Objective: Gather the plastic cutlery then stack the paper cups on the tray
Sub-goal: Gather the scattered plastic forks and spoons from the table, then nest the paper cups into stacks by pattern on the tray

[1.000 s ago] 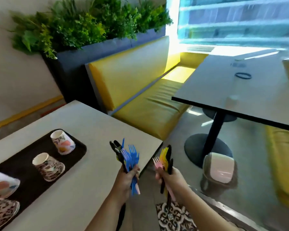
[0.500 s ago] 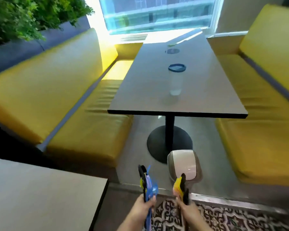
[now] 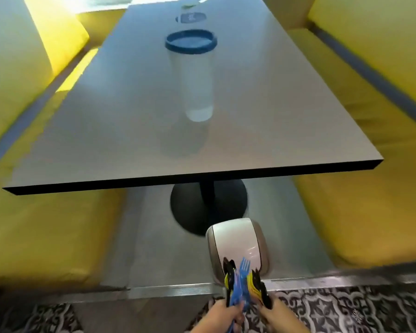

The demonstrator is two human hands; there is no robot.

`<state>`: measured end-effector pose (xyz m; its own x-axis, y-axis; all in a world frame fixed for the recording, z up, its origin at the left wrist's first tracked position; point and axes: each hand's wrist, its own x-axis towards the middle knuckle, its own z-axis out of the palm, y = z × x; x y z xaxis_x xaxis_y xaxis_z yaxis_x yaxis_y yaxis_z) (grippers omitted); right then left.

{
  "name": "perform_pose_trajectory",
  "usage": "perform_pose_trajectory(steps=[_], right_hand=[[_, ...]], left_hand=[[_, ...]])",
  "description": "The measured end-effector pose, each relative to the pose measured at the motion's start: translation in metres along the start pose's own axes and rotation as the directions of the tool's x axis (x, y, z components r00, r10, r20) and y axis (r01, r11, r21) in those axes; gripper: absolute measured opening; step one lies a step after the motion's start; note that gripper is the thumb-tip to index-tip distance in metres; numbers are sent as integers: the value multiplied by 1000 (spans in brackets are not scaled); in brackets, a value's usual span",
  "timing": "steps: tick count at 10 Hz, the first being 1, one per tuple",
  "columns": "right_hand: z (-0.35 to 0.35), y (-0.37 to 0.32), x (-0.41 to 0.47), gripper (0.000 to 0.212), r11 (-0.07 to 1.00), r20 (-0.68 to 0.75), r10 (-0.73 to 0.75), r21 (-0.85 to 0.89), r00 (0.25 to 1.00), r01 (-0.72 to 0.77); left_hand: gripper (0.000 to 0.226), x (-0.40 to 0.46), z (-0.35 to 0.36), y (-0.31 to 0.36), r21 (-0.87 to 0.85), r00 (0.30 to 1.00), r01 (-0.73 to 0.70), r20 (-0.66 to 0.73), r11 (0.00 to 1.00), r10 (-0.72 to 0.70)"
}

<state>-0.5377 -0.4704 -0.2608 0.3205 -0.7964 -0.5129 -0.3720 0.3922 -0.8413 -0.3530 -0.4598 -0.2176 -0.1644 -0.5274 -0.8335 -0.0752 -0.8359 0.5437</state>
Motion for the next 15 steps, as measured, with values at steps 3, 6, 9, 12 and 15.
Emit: perform_pose_trajectory(steps=[3,6,9,12,15], right_hand=[[-20,-1,78,25,814,58,560,-228,827,-535],[-17,41,117,28,785,3,617,-61,787,-616],[-7,34,123,21,644,141,679,356,721,-677],[-2,38,144,28,476,187,704,592,686,-650],[10,24,167,25,357,141,751,735,645,-577]], left_hand=[[19,94,11,5,-274,961,259,166,926,-220],[15,144,9,-9,-356,889,456,133,815,-439],[26,172,14,15,-773,945,266,90,576,-315],[26,207,14,9,-725,905,229,-87,649,-417],[27,193,16,8,-614,912,99,-259,783,-319]])
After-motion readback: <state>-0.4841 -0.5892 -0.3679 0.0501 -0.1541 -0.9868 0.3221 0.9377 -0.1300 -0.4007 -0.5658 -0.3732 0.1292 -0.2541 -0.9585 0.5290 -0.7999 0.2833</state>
